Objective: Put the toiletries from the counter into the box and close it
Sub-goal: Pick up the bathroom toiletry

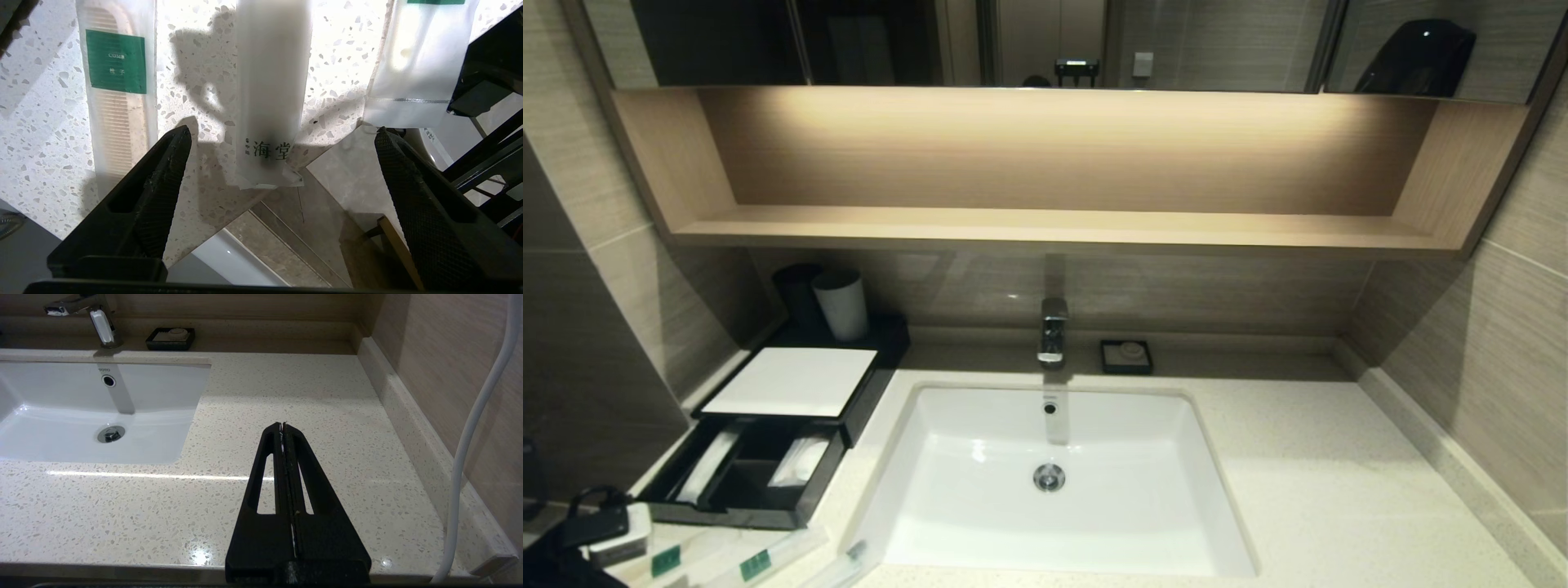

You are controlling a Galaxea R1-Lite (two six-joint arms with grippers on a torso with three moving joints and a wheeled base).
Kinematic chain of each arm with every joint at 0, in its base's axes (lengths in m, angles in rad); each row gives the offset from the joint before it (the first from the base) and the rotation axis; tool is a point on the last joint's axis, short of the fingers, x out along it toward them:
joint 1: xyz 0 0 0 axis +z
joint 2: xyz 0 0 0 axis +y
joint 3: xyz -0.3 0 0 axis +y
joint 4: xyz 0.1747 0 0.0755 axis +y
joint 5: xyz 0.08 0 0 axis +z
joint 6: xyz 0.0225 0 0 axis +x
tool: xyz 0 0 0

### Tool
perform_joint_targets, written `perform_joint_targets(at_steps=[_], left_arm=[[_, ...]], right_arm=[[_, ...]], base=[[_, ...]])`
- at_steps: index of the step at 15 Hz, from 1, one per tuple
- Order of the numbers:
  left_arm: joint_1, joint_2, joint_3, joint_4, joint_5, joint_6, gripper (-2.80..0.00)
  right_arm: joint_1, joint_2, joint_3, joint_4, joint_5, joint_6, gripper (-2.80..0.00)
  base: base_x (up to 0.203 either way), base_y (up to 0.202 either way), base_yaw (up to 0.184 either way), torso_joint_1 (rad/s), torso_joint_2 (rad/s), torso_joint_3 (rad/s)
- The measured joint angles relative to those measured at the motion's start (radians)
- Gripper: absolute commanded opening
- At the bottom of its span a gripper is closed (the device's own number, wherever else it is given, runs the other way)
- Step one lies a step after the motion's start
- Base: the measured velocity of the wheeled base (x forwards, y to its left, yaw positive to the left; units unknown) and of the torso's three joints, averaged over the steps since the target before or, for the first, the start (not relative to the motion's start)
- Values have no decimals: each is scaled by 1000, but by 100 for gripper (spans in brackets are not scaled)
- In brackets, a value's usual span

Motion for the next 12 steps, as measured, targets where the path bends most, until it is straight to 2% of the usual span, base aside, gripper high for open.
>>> perform_joint_targets(at_steps=[3,8,12], left_arm=[[-9,5,7,-27,11,0,0],[-23,29,62,-142,30,-1,0],[-24,37,74,-145,29,-2,0]], right_arm=[[0,0,0,0,0,0,-280],[0,0,0,0,0,0,-280],[0,0,0,0,0,0,-280]], base=[[0,0,0,0,0,0],[0,0,0,0,0,0],[0,0,0,0,0,0]])
